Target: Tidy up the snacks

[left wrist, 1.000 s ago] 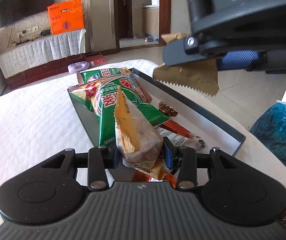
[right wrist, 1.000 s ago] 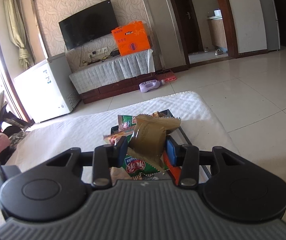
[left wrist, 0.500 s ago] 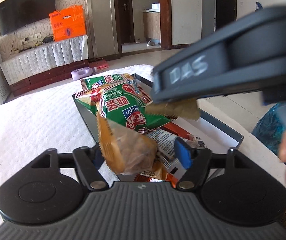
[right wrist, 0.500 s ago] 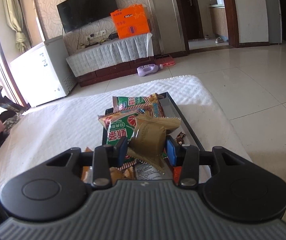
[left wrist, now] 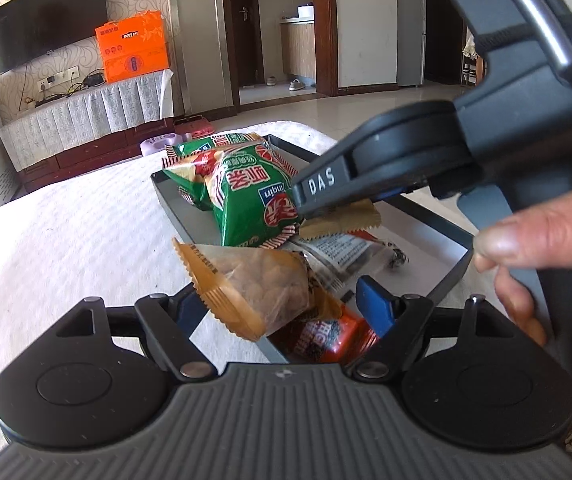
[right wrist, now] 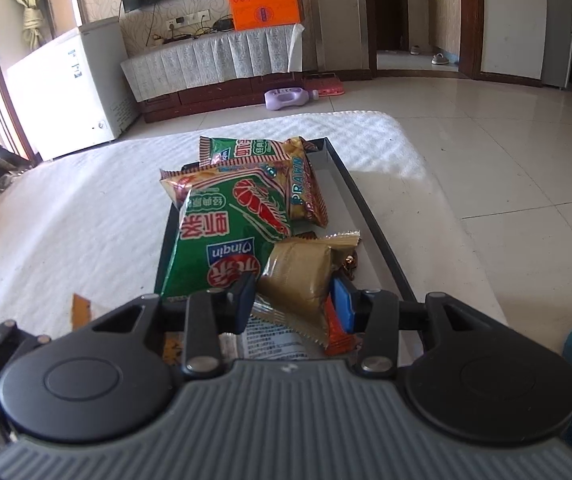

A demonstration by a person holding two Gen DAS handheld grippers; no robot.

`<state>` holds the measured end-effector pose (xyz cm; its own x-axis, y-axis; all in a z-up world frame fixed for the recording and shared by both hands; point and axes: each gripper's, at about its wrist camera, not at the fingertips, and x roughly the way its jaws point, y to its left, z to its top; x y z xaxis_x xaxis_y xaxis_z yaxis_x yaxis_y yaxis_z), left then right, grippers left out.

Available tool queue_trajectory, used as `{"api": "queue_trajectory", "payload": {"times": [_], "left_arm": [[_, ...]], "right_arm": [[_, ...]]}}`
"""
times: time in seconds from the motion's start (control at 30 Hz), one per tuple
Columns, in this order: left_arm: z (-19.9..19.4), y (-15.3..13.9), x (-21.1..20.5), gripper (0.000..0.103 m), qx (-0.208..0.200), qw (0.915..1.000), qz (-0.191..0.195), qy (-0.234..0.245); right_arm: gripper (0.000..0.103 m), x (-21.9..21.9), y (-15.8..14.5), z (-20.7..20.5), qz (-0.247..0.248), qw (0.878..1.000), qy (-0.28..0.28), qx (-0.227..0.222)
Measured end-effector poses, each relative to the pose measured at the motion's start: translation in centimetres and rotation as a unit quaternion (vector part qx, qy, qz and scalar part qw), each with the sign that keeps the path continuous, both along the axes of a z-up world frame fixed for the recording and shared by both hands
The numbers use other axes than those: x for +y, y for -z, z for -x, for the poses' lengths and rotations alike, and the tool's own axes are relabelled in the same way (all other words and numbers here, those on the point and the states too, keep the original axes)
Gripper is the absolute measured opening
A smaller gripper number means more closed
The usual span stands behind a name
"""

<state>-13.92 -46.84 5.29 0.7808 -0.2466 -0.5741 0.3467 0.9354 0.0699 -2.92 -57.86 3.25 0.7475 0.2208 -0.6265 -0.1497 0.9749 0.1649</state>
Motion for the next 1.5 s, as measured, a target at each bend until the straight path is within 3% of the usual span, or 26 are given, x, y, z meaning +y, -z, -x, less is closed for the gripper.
{"api": "queue_trajectory", "payload": {"times": [0.27, 0.5, 0.6, 0.7, 0.83, 0.97, 1.03, 1.13, 1.27, 1.37, 1.5], "left_arm": [[0.8, 0.1, 0.0, 0.083, -0.012, 0.9999, 0.007, 0.004], [2.2, -0.2, 0.8, 0.083, -0.026, 0.9993, 0.027, 0.007], [2.6, -0.2, 1.2, 0.083, -0.025, 0.9986, 0.046, 0.007], [2.0, -0.1, 0.3, 0.083, -0.027, 0.9987, 0.039, 0.018], [0.3, 0.0, -1.4, 0.083, -0.029, 0.9987, 0.029, 0.03], [0.0, 0.4, -0.9, 0.087, -0.024, 0.9989, 0.03, 0.026], [0.3, 0.7, -0.3, 0.089, -0.029, 0.9991, 0.025, 0.02], [0.2, 0.9, 0.3, 0.092, -0.039, 0.999, 0.009, 0.021], [0.1, 1.0, 0.5, 0.093, -0.041, 0.9989, 0.001, 0.021], [0.2, 1.1, 0.5, 0.094, -0.042, 0.9988, -0.001, 0.025], [0.2, 1.1, 0.7, 0.095, -0.037, 0.9989, -0.005, 0.027]], "right_arm": [[0.049, -0.2, -0.5, 0.5, 0.006, 1.0, 0.001, -0.007], [0.05, -1.4, -1.5, 1.1, -0.03, 0.999, 0.013, -0.028], [0.049, -2.0, -1.9, 1.3, -0.054, 0.998, 0.02, -0.035], [0.05, -2.3, -2.3, 1.5, -0.07, 0.997, 0.022, -0.035], [0.05, -2.4, -3.2, 2.2, -0.112, 0.992, -0.011, -0.05], [0.051, -2.8, -2.7, 1.9, -0.165, 0.985, -0.047, -0.024], [0.052, -3.2, -2.4, 1.6, -0.214, 0.974, -0.071, -0.002], [0.052, -3.4, -1.8, 1.5, -0.306, 0.945, -0.109, 0.039], [0.052, -2.4, -1.2, 1.6, -0.373, 0.911, -0.155, 0.087], [0.052, -1.7, -0.2, 1.1, -0.361, 0.915, -0.131, 0.124], [0.05, -2.0, 1.6, 0.2, -0.37, 0.91, -0.086, 0.168]]}}
